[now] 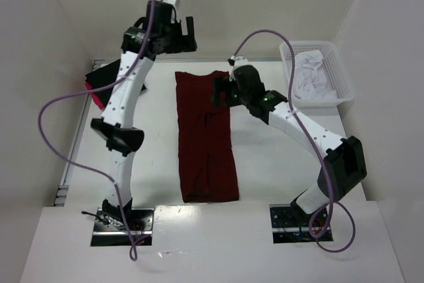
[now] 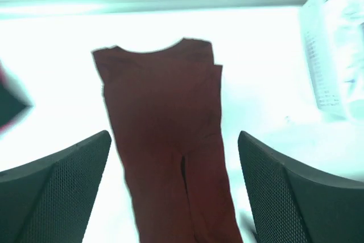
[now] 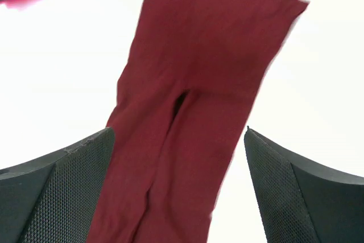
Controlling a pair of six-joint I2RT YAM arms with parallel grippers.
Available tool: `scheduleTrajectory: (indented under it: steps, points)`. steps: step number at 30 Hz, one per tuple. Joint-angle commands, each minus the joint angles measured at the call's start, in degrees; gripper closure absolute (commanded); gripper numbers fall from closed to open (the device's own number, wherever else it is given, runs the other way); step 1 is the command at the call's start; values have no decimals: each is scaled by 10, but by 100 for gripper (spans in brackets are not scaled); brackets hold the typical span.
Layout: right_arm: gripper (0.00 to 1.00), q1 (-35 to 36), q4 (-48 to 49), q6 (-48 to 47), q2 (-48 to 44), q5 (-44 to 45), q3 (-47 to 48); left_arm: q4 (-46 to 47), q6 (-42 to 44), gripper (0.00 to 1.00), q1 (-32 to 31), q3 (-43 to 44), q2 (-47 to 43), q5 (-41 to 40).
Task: Fold and stack the t-shirts
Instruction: Rotate the tshirt 90 degrees
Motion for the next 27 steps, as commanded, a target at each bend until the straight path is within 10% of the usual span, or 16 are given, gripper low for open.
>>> scheduleTrajectory:
  steps: [1,10,27]
  points:
    - [0,-13,4,-28,70,-5,64,-9,19,0,-24,-133,-64,-49]
    - [0,-13,-54,-34,287,-25,260,228,-38,0,40,-660,-387,25]
    - [0,-13,-256,-14,614,9,644,221,5,0,70,-803,-468,126]
